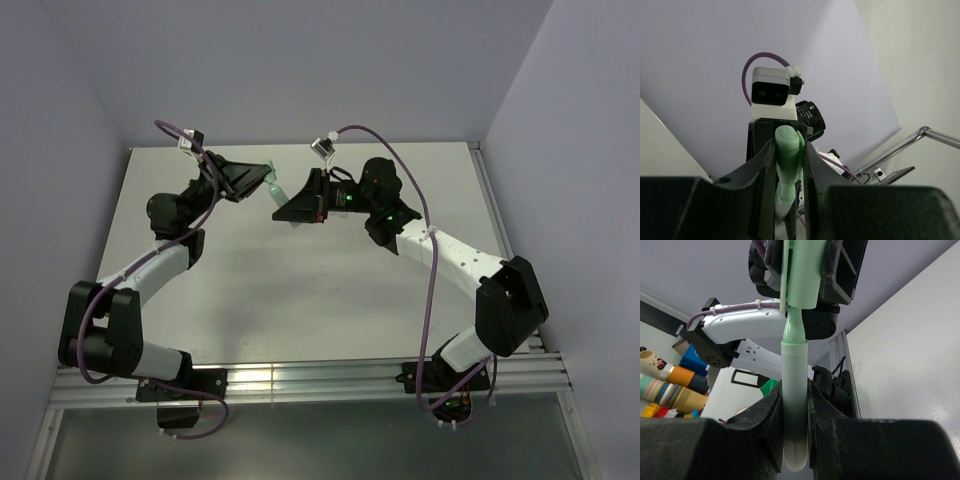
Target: Insert the pens into the pen caps
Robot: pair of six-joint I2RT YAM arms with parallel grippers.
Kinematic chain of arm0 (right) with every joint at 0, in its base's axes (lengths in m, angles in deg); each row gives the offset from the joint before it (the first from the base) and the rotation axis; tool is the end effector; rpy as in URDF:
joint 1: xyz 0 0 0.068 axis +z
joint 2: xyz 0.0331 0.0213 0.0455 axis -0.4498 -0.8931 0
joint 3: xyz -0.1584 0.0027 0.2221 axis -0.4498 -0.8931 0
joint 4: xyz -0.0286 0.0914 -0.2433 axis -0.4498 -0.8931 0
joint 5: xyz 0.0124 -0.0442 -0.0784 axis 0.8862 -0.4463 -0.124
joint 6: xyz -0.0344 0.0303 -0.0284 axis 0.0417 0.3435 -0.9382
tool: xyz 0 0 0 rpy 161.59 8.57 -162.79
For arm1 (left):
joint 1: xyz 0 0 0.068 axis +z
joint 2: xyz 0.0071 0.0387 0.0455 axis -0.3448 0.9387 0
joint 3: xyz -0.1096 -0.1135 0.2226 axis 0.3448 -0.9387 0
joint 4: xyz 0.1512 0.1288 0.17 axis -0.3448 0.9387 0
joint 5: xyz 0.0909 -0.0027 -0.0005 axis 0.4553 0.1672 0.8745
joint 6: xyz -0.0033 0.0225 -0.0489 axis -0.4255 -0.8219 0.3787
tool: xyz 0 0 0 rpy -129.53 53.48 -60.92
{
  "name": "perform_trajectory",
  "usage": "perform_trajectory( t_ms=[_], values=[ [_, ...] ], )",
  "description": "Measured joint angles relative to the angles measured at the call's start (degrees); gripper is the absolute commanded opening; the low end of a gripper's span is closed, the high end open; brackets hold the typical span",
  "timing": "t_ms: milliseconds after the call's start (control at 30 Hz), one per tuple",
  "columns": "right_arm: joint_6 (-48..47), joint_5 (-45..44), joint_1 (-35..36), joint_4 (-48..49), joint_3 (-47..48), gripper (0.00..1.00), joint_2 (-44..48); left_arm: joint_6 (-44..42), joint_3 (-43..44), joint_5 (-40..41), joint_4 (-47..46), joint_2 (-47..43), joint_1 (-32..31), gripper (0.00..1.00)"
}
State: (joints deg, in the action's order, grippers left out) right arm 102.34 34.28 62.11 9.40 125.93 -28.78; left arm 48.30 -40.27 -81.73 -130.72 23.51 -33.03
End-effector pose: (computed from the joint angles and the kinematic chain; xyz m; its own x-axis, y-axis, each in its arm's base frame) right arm 0.2652 0.2233 0.3566 -0.7447 0.0778 -0.6629 -0.6672 -0.0618 0.7423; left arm 0.2796 -0.0887 0.3437 -0.7569 -0.5707 -0.3183 0.5090 -0.2094 -0.8349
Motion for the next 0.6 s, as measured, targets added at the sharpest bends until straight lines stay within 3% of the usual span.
perform_trajectory(
  t_ms=[600],
  values=[
    [3.4, 0.4, -0.7, 3.0, -1.7, 0.00, 0.0, -0.5, -2.4, 1.5, -0.1, -0.7, -2.6, 0.00]
  ],
)
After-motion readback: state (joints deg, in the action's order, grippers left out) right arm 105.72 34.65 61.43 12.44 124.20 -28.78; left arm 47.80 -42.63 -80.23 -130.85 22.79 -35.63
